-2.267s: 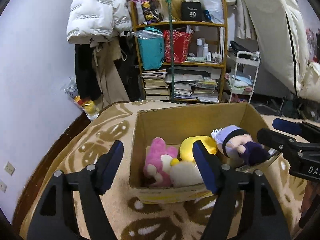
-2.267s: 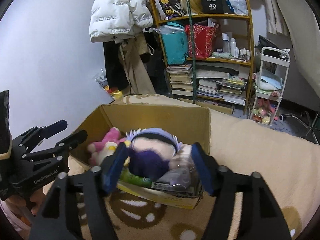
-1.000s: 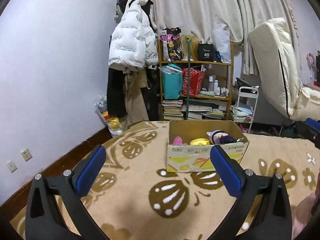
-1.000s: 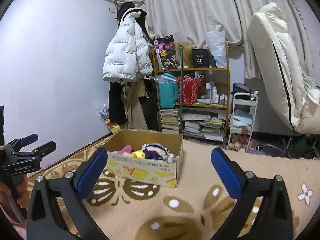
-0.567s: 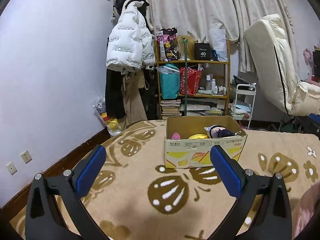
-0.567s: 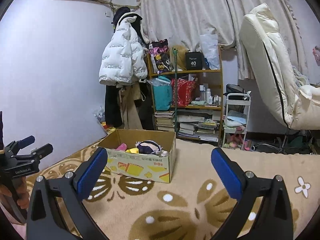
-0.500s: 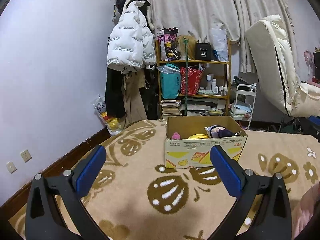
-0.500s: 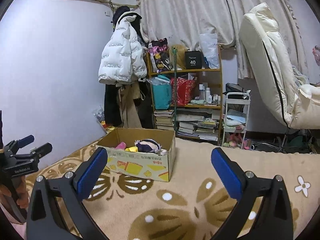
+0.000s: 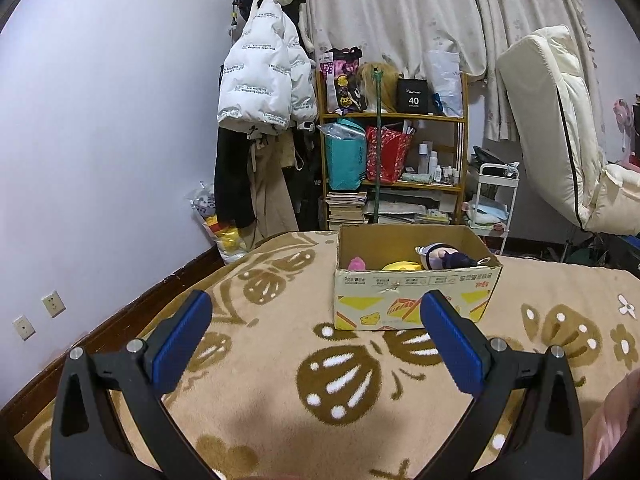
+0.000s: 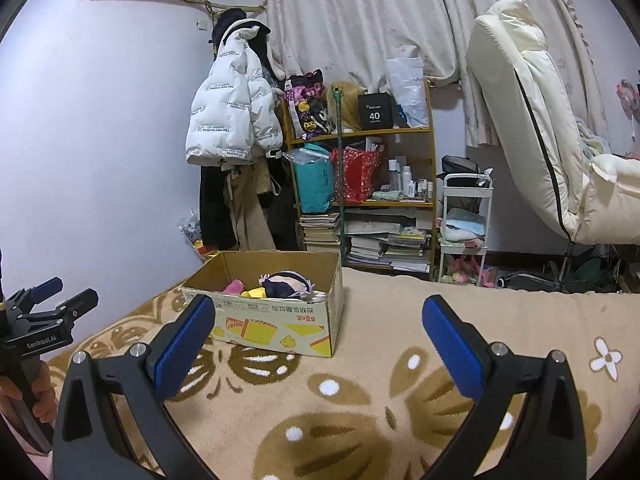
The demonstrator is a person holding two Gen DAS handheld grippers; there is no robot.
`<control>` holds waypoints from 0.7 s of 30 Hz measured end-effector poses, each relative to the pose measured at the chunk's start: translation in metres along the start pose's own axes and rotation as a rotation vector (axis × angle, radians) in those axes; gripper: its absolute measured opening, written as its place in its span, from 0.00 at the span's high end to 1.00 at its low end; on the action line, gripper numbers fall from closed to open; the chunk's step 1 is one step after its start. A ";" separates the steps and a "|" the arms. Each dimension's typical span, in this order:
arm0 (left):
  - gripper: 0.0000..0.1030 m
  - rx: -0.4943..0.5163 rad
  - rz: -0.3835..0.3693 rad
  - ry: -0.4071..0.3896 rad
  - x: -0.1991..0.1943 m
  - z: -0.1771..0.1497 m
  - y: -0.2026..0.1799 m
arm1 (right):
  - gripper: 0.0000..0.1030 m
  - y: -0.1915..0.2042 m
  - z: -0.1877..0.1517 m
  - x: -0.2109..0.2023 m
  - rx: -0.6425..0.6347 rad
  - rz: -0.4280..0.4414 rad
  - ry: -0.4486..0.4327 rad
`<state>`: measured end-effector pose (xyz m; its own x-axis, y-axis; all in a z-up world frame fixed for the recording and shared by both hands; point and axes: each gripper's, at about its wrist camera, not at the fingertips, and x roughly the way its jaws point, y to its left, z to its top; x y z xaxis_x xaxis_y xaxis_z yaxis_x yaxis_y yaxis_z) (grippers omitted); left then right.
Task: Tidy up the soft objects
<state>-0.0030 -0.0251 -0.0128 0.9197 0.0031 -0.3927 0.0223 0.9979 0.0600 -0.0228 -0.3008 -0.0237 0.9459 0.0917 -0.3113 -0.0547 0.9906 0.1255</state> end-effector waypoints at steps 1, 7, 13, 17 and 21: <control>0.01 0.001 0.004 -0.003 -0.001 0.000 -0.001 | 0.00 -0.001 0.000 0.001 -0.002 -0.001 0.000; 0.01 0.002 -0.002 0.014 0.003 -0.001 -0.002 | 0.00 -0.003 0.001 0.001 0.002 0.003 -0.002; 0.01 0.002 -0.007 0.022 0.005 -0.001 -0.002 | 0.00 -0.004 0.001 0.000 0.007 -0.002 -0.004; 0.01 0.008 -0.007 0.024 0.007 -0.001 -0.004 | 0.00 -0.005 0.001 0.000 0.007 -0.002 -0.007; 0.01 0.009 -0.009 0.024 0.007 -0.002 -0.005 | 0.00 -0.006 0.001 0.000 0.005 -0.001 -0.006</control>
<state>0.0024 -0.0299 -0.0174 0.9099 -0.0039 -0.4147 0.0338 0.9973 0.0649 -0.0225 -0.3067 -0.0233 0.9478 0.0905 -0.3059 -0.0526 0.9901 0.1298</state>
